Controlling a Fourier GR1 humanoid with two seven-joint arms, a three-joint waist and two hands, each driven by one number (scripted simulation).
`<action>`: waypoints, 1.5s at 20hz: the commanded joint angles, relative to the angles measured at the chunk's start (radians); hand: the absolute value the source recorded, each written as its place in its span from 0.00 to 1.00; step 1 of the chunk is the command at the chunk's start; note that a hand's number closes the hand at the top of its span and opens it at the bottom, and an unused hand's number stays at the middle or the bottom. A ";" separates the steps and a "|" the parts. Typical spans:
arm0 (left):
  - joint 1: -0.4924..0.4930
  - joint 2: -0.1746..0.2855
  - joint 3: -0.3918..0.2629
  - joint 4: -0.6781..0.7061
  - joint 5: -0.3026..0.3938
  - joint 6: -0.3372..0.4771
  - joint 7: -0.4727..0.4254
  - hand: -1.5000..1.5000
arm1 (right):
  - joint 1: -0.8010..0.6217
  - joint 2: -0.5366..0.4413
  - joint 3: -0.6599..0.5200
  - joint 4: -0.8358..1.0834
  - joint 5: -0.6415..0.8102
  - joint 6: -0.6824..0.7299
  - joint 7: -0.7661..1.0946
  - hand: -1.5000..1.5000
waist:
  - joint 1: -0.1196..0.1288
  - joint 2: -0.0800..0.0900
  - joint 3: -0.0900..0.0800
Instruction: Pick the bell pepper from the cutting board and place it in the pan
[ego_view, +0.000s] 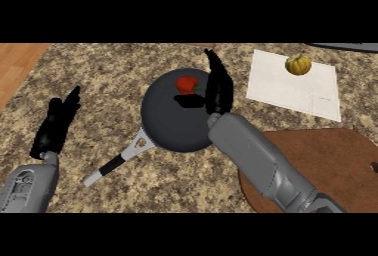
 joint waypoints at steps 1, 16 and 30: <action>0.000 0.021 0.018 0.000 0.012 -0.015 0.014 0.50 | 0.004 0.001 -0.013 -0.004 -0.067 -0.119 -0.096 0.00 | -0.016 -0.009 0.000; 0.138 0.028 0.064 -0.083 0.004 0.036 0.049 0.50 | 0.257 -0.094 -0.091 -0.261 -0.175 -0.135 -0.249 0.00 | -0.165 -0.054 -0.003; 0.178 0.042 0.101 -0.087 0.038 -0.004 0.009 0.50 | 0.834 -0.582 -0.139 -1.029 -0.224 0.103 -0.129 0.00 | -0.170 -0.049 -0.003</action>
